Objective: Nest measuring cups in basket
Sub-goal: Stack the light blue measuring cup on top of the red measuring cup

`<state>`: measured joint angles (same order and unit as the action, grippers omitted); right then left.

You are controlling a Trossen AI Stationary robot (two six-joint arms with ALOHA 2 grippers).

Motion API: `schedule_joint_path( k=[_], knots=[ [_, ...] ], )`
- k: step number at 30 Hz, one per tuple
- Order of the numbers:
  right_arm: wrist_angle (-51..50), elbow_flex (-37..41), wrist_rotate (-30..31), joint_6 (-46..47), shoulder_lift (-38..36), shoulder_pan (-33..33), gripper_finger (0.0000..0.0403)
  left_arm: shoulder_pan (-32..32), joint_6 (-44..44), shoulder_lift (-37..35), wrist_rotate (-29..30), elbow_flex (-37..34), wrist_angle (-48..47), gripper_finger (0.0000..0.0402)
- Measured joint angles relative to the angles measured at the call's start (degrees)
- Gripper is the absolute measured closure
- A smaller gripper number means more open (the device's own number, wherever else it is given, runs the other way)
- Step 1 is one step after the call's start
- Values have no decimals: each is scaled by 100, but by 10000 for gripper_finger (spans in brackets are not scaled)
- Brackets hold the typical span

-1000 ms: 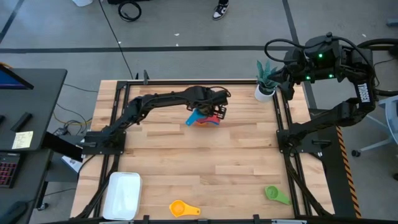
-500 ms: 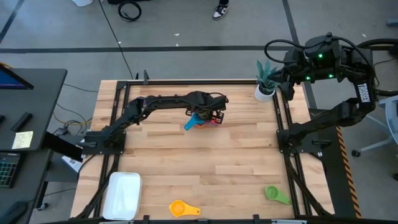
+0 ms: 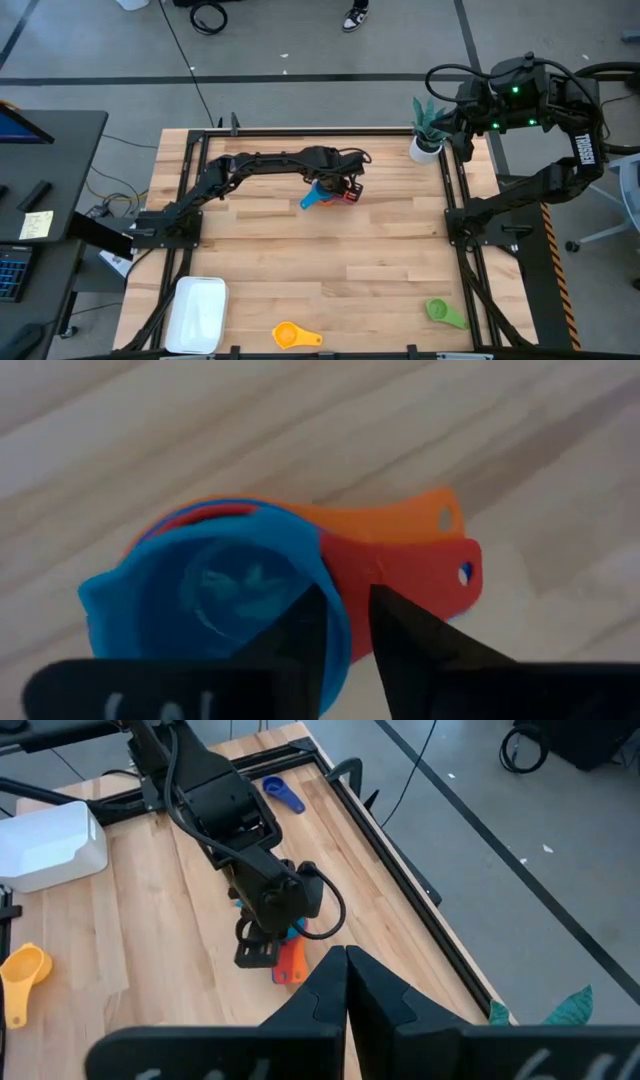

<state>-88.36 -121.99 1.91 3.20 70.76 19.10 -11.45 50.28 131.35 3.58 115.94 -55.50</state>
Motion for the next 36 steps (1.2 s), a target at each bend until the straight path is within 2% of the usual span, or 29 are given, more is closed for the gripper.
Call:
schedule_joint_path(
  k=[5,10,17,22,33,36],
  knots=[
    [-2,0,0,0,0,-1,392,-1,-442,-27,-447,0,-5,312],
    [-2,0,0,1,0,0,392,-1,-499,-52,-895,7,1,311],
    [-2,0,0,0,0,0,392,-14,-646,-52,-999,7,-1,311],
    [-4,0,-2,-35,0,-1,392,-65,-613,-52,-1356,7,-3,311],
    [-12,0,-2,-42,-2,-1,392,-91,-670,-402,-1370,11,27,311],
    [-13,0,-2,-40,-2,-1,392,-102,-749,-509,-1197,11,67,311]
  ],
)
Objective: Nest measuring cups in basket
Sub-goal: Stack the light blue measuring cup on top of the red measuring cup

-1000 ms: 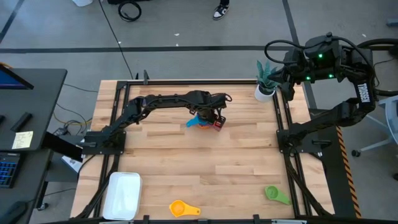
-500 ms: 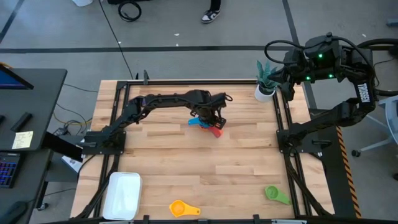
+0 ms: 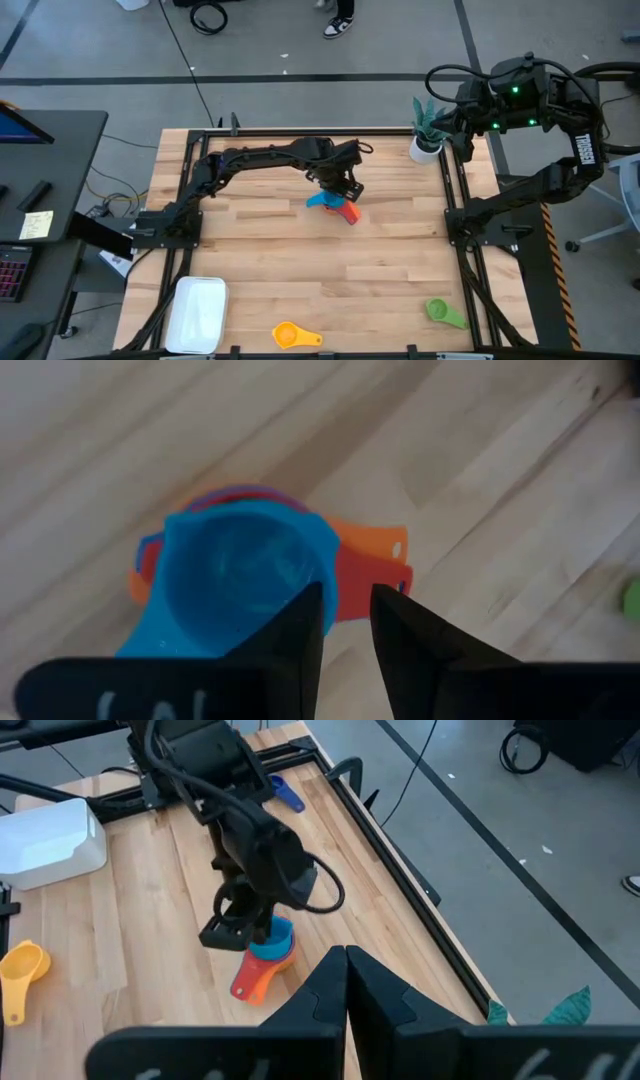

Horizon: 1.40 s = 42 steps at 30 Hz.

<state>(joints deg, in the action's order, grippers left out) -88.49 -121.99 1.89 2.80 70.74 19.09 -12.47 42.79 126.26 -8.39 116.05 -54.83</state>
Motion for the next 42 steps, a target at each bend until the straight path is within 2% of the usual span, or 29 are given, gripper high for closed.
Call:
schedule_joint_path(
  k=[8,15,42],
  knots=[
    [1,0,0,0,0,1,392,20,-26,-81,154,2,77,311],
    [3,0,0,-1,0,2,392,81,-228,-20,851,-4,310,311],
    [4,0,-42,-108,-2,1,392,251,-322,585,978,-24,824,311]
  ],
)
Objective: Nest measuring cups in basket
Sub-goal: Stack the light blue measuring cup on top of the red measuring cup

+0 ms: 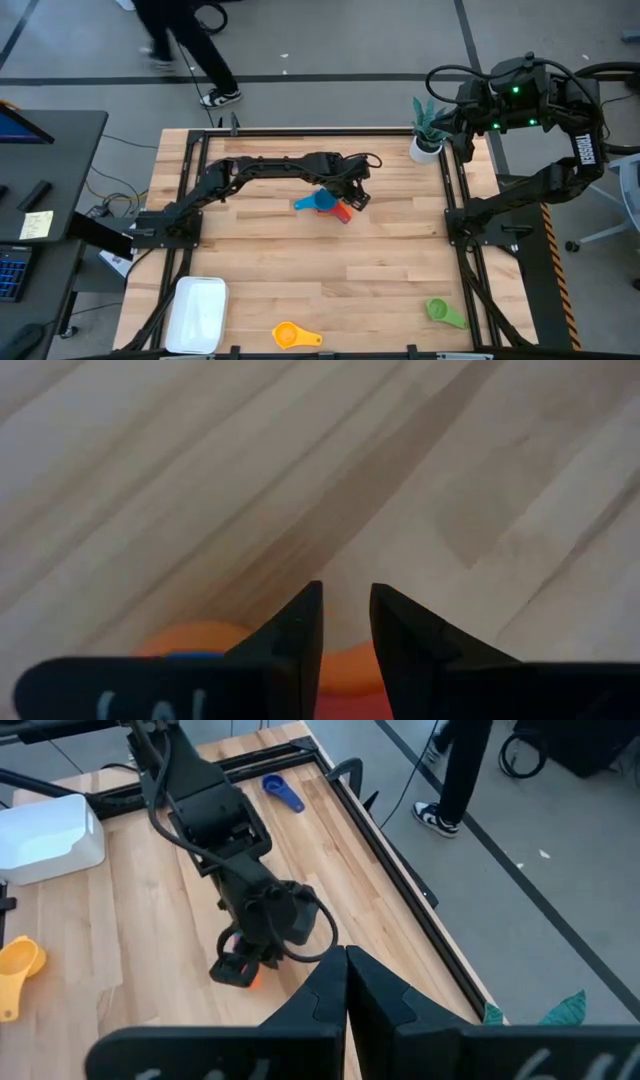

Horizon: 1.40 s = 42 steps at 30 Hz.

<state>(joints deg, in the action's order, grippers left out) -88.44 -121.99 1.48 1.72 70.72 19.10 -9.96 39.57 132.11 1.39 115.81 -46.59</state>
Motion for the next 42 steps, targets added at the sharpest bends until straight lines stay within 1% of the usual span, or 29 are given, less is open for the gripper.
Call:
schedule_joint_path(
  k=[4,8,12,16,18,20,22,24,26,30,34,37,42],
  knots=[
    [-31,0,-2,0,1,0,392,-14,-74,-174,9,128,20,311],
    [-73,91,-2,9,1,-1,392,-50,-334,-477,11,510,-459,311],
    [-145,232,7,-58,10,10,392,-28,-625,-724,33,1076,-1443,311],
    [-164,254,12,-305,117,21,392,104,-981,-986,70,1784,-2739,311],
    [-157,256,-14,-202,158,19,392,195,-930,-1106,95,1921,-3320,311],
    [-160,254,-50,-12,206,14,392,274,-721,-1363,107,1679,-3520,311],
    [-160,254,-60,137,278,15,394,359,-593,-1531,180,1593,-3897,311],
    [-160,254,-26,239,383,12,397,432,-549,-1576,480,1574,-4409,311],
    [-160,254,-20,302,515,12,398,499,-601,-1589,830,1428,-4287,311],
    [-159,254,-17,368,863,10,399,525,-781,-1757,941,965,-4331,311],
    [-157,256,-22,330,1294,10,400,398,-769,-1907,1032,63,-4334,311],
    [-157,256,-149,-12,1610,12,400,250,-769,-2117,1086,-755,-4301,311],
    [-155,256,-228,-175,2162,81,401,8,-863,-2174,1085,-1990,-3697,311]
  ],
)
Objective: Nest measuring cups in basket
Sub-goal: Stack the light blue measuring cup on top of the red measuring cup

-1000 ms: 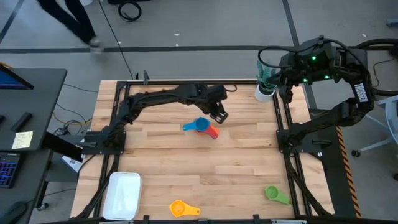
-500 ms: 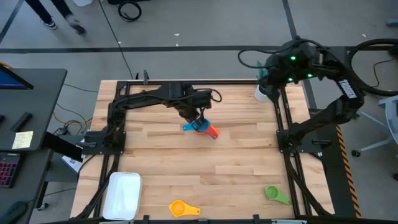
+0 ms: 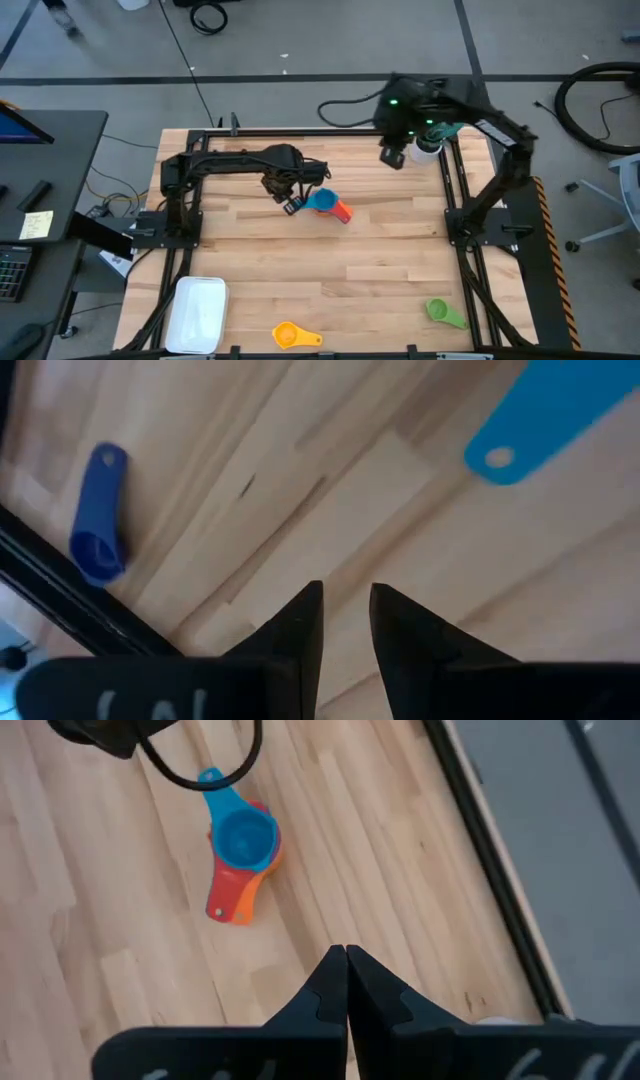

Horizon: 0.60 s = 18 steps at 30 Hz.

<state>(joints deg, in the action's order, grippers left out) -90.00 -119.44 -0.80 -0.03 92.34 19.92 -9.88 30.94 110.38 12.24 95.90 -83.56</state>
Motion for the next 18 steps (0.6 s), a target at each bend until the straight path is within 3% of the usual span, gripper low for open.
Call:
schedule_joint_path(
  k=[7,12,18],
  knots=[
    [2,4,-358,-138,696,111,402,-97,-591,-3,-488,-863,1980,311],
    [18,218,-391,-170,910,257,402,-176,-814,-3,-383,-897,2296,311],
    [157,1392,-386,2,752,504,402,-356,-1088,-3,-357,-897,2300,311]
  ],
)
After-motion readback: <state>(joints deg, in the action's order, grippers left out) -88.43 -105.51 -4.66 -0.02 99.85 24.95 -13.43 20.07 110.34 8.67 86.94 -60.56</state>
